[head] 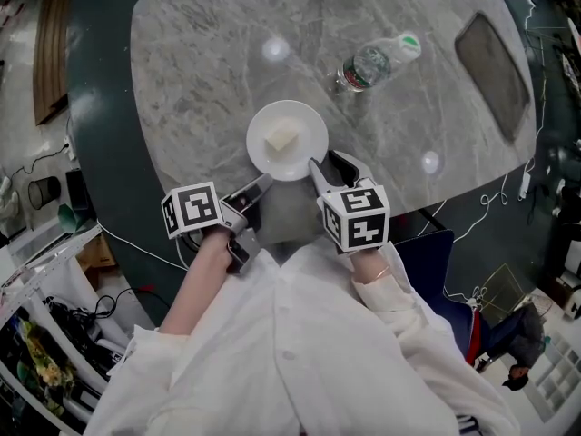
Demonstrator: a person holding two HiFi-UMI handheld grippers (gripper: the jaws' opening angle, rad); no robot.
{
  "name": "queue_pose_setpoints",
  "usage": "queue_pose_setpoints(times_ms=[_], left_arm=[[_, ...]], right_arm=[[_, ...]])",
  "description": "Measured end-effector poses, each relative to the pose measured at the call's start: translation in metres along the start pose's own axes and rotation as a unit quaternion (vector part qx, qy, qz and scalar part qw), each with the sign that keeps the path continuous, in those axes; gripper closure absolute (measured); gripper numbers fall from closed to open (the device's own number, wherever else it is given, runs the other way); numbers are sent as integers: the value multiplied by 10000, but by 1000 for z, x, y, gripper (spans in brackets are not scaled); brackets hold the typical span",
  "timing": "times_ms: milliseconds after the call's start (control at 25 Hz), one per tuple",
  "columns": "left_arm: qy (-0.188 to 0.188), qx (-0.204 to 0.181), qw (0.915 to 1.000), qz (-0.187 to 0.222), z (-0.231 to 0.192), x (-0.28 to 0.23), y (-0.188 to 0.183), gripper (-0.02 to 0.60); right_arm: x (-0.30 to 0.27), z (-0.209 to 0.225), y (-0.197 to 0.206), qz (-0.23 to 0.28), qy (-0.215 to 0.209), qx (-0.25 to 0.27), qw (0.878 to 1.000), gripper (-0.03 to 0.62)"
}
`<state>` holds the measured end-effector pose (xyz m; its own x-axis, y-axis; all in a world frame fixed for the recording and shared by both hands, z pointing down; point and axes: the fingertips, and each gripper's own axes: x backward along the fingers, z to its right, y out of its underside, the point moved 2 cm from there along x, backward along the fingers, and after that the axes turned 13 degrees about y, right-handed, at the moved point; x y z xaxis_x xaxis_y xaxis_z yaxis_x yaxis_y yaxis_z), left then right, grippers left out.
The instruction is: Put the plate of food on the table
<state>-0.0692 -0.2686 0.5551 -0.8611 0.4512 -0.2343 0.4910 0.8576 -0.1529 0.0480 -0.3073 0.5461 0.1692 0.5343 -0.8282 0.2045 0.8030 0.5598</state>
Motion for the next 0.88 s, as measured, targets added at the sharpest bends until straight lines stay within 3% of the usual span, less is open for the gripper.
queue_pose_setpoints(times_ms=[360,600,880], left_arm=[[113,-270,9995,136,11,6,-8,529],[425,-528,9971,333,40,2,-27,532],[600,-1582,9851,313,74,14,-14,549]], right_arm=[[11,1,-19,351,-132,-202,9991,467],[18,3,-43,625,-366,-399,9966,533],[64,-13,-46,1041,-1157,-480,9867,591]])
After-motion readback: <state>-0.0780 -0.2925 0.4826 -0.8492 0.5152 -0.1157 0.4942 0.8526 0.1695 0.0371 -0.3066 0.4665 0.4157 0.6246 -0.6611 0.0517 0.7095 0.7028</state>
